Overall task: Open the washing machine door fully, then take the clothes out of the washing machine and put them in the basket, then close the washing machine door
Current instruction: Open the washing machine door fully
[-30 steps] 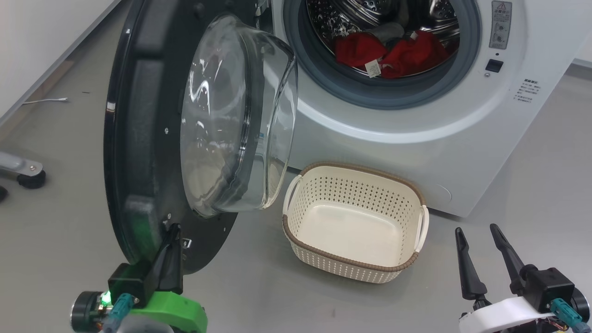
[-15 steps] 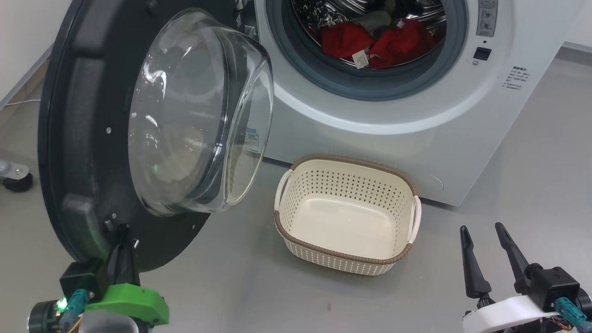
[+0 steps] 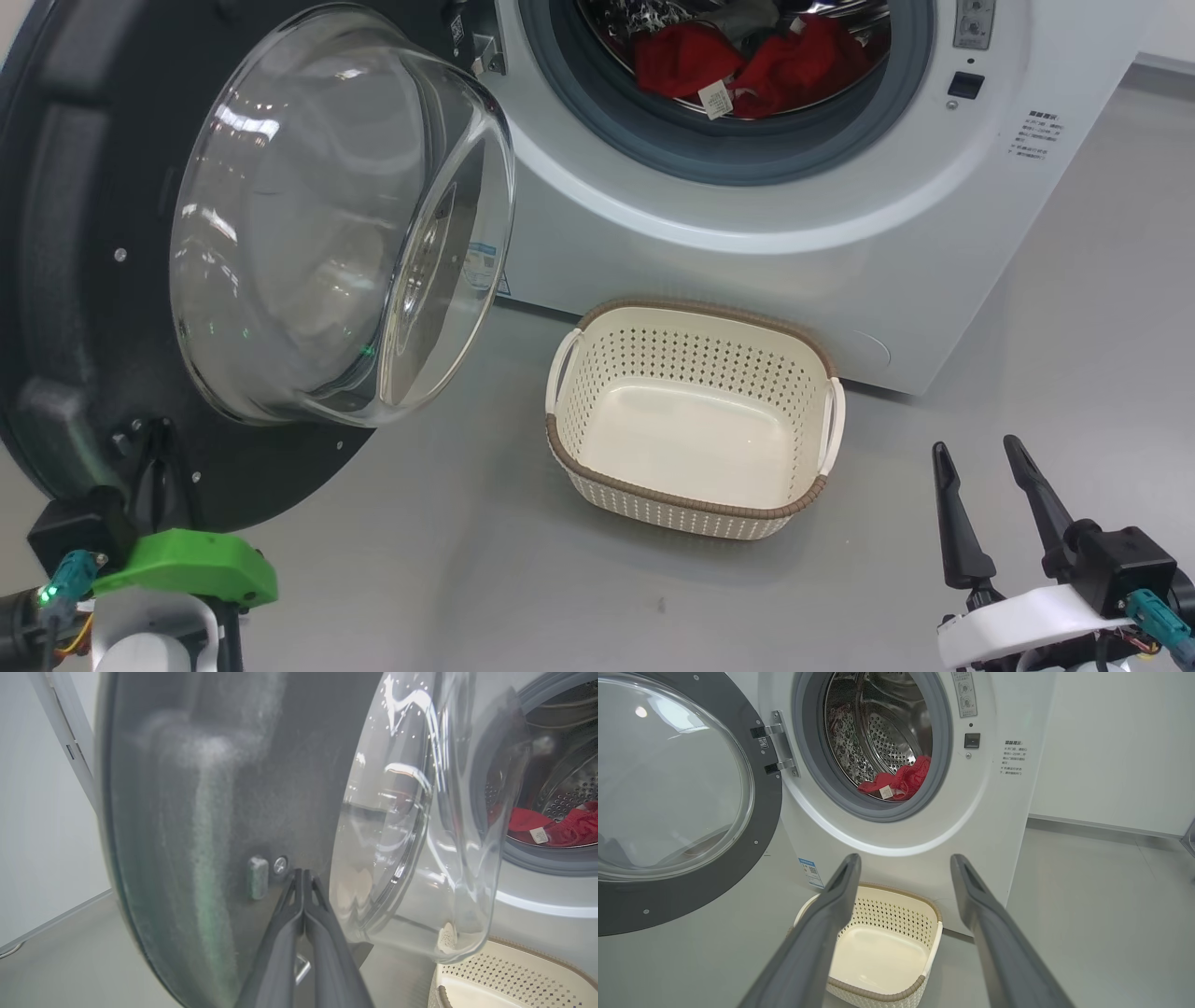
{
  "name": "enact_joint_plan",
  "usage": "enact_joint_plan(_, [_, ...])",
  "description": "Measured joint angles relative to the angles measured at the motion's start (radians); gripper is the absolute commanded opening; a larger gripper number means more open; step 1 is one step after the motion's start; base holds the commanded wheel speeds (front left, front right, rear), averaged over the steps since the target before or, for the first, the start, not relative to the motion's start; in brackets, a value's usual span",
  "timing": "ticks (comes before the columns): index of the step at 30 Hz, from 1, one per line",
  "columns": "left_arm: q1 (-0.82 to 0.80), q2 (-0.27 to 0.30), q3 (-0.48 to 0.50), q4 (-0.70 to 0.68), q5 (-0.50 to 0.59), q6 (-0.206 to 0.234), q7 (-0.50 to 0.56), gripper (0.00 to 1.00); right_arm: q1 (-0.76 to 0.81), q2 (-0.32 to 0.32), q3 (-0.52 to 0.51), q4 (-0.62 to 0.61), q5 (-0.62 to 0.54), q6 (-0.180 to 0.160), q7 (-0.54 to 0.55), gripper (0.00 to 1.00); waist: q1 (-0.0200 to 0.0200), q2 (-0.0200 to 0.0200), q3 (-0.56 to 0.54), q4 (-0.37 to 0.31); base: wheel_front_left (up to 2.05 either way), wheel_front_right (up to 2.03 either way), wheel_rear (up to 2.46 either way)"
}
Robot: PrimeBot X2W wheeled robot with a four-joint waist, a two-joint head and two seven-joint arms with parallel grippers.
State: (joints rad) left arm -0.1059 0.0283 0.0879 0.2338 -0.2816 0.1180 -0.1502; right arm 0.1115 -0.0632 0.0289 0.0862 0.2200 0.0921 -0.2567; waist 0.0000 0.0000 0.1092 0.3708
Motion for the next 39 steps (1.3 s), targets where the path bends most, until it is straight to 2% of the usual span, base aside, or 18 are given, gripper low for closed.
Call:
enact_joint_plan(16, [-0.071,0.014,0.104,0.1,0.009,0.0,-0.029,0.0,-0.005,-0.001,-0.004,0.002,-0.001,0.011,0.0,1.0,0.0,0.0,0.006,-0.013,0.0,0.0,0.0])
enact_joint_plan(31, [-0.055,0.011,0.087,0.11,0.029,0.0,-0.071,0.0,-0.011,0.0,0.007,0.018,-0.003,0.014,0.0,1.0,0.0,0.0,-0.011,-0.024,0.0,0.0,0.0])
enact_joint_plan(39, [0.015,0.007,0.03,0.063,0.038,0.0,-0.089,0.0,-0.01,0.001,0.005,0.026,-0.003,0.014,0.0,1.0,0.0,0.0,-0.029,-0.032,0.0,0.0,0.0])
